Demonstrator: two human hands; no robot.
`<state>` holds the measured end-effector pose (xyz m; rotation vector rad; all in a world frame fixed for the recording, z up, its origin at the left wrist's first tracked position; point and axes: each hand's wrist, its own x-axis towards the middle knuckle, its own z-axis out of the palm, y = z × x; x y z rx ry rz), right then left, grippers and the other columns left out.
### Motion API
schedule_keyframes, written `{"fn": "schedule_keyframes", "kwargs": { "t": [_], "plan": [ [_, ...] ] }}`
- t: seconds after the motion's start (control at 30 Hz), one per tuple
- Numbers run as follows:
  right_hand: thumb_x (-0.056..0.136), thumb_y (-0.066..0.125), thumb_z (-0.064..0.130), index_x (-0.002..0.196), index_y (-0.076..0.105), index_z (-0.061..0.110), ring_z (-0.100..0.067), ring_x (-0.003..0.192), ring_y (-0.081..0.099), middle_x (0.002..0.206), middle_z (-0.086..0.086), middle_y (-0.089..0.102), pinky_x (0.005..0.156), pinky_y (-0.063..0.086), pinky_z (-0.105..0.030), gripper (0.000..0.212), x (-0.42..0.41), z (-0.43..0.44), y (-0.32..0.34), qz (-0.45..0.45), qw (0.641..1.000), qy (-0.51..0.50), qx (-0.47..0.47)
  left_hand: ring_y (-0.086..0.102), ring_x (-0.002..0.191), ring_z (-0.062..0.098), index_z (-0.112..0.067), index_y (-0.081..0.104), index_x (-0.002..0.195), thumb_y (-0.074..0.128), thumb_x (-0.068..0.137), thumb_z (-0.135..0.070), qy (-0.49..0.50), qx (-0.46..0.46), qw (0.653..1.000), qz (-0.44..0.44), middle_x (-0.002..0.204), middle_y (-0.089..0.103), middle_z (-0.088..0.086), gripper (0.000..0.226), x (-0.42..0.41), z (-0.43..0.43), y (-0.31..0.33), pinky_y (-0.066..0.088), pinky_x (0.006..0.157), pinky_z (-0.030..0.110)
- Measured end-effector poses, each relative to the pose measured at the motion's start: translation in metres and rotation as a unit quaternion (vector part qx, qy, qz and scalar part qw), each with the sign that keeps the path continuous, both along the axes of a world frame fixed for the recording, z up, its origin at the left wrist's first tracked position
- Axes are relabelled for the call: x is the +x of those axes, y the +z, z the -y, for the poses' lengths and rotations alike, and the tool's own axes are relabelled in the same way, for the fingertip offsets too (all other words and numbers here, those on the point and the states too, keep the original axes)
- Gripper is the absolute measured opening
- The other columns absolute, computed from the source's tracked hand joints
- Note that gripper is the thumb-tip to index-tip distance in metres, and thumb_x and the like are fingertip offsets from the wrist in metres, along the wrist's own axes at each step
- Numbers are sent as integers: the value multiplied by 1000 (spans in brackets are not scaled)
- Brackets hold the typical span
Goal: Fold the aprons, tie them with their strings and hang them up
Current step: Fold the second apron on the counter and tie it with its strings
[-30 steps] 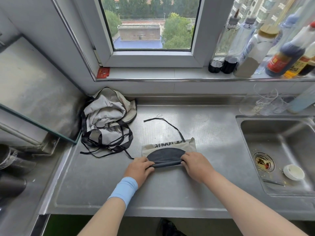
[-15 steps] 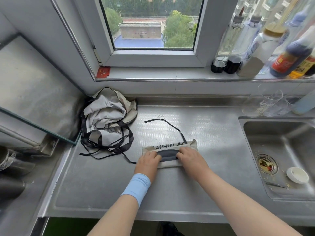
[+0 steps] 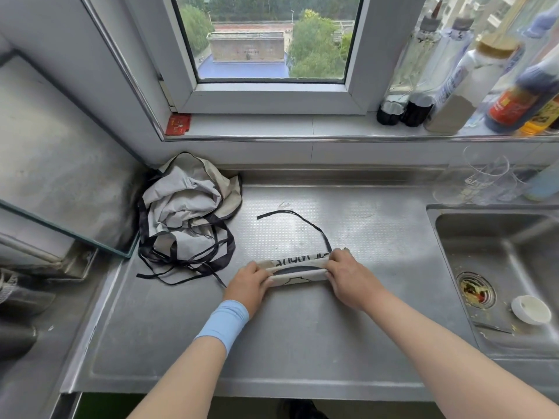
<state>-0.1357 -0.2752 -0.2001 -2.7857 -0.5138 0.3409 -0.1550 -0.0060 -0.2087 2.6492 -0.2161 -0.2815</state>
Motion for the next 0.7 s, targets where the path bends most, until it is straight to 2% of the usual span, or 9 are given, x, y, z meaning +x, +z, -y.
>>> {"fn": "schedule_keyframes", "kwargs": {
  "t": [0.1,0.23,0.3,0.37,0.43,0.53,0.6,0.63,0.7],
  "plan": [
    [101,40,30,104,60,11,-26,105,45,114,-4,44,83,46,-39,28,14,-6,3,-18,999,-19,-35,57,99,23,-24,67,113,47,99,-39,34,12,998,-48,103,58,4,28,16,0,8,42,85,32],
    [102,40,35,106,59,13,-26,100,50,110,-5,48,80,41,-37,29,32,-6,4,-5,998,-45,-53,54,101,23,-18,69,106,53,96,-35,79,-23,995,-59,104,52,4,25,33,2,3,40,87,30],
    [97,51,35,98,60,13,-29,90,53,99,-6,53,74,40,-38,24,38,-4,1,62,993,-33,-92,51,102,24,-18,68,100,59,93,-31,111,18,993,-20,103,52,4,18,32,8,-3,41,87,34],
    [86,68,30,90,59,13,-31,78,53,88,-7,54,65,39,-39,19,40,-4,-3,122,986,-34,-111,53,94,27,-20,69,92,72,81,-18,125,72,987,66,97,57,3,12,29,16,-6,45,82,38],
    [80,72,16,90,60,13,-31,74,52,87,-9,55,62,39,-39,16,39,-8,-9,178,980,-25,-82,57,86,27,-20,67,96,63,71,0,87,60,986,131,95,62,4,32,29,29,-4,50,73,37],
    [78,53,5,82,62,14,-29,72,54,86,-6,59,59,43,-38,14,31,-19,-19,217,974,21,-55,67,88,26,-19,67,98,40,71,-7,-50,38,986,156,97,68,2,40,29,44,-4,55,70,32],
    [78,41,7,80,61,14,-29,73,56,84,-4,59,61,46,-40,21,27,-22,-26,191,981,37,-25,67,105,25,-15,71,108,43,72,-6,-88,18,990,107,112,70,2,46,25,45,-15,56,85,37],
    [78,40,8,84,63,12,-30,78,58,89,-4,62,66,48,-41,24,26,-22,-28,169,985,39,-1,61,118,22,-14,67,119,44,73,-7,-91,14,991,92,125,65,1,52,22,42,-19,50,97,40],
    [76,44,10,100,67,9,-31,100,62,109,-7,67,86,52,-46,33,24,-19,-30,135,989,52,21,36,140,15,-16,49,140,36,81,-21,-103,31,992,64,150,42,-1,61,17,36,-26,22,119,39]
  ]
}}
